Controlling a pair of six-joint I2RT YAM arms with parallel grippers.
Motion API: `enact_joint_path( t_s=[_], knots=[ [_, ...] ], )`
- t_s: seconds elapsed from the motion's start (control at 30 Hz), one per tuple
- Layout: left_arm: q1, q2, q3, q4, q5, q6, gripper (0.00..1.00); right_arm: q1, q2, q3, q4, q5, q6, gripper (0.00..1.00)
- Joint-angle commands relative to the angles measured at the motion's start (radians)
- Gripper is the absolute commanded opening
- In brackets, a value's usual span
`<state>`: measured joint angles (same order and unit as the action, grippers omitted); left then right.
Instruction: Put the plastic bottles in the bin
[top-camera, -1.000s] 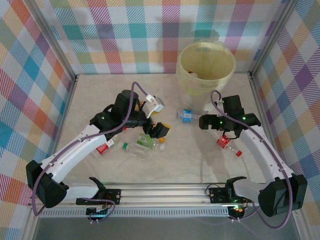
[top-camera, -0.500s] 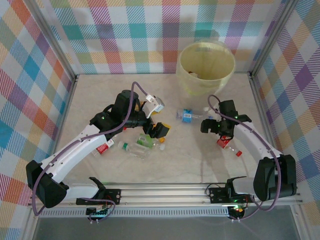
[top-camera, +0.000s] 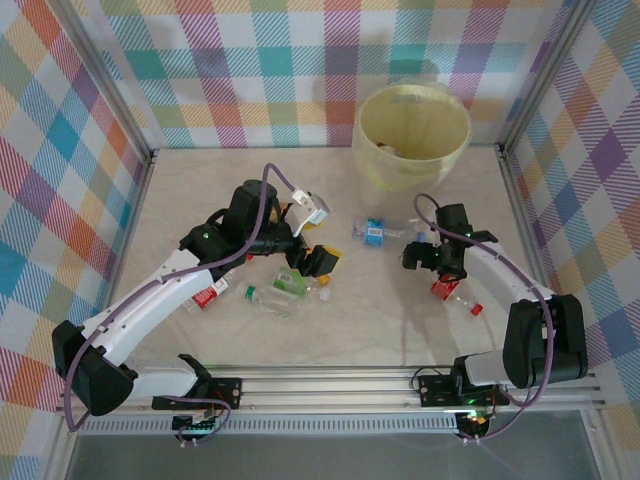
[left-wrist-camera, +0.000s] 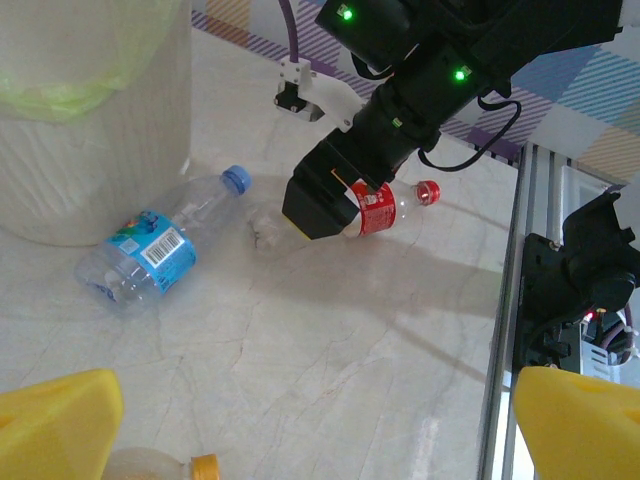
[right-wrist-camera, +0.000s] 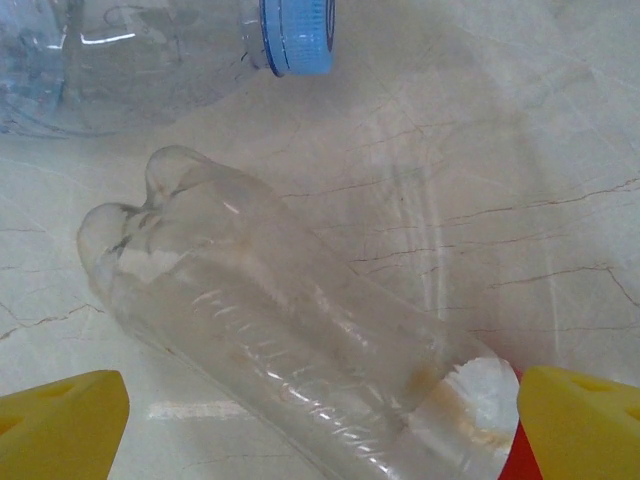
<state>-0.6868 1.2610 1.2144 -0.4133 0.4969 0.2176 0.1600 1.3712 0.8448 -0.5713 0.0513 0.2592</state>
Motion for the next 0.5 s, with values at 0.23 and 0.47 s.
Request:
enact_joint_path(
  t_s=[0.23,0.47],
  knots=[
    [-0.015,-0.012,0.029,-0.003,0.022,0.004,1.0,0.058,-0.02,-0.019,-0.059,0.011,0.076,0.98],
    [-0.015,-0.017,0.028,-0.003,0.02,0.004,1.0,0.119,-0.001,-0.018,-0.093,0.038,0.11,0.95]
  ],
)
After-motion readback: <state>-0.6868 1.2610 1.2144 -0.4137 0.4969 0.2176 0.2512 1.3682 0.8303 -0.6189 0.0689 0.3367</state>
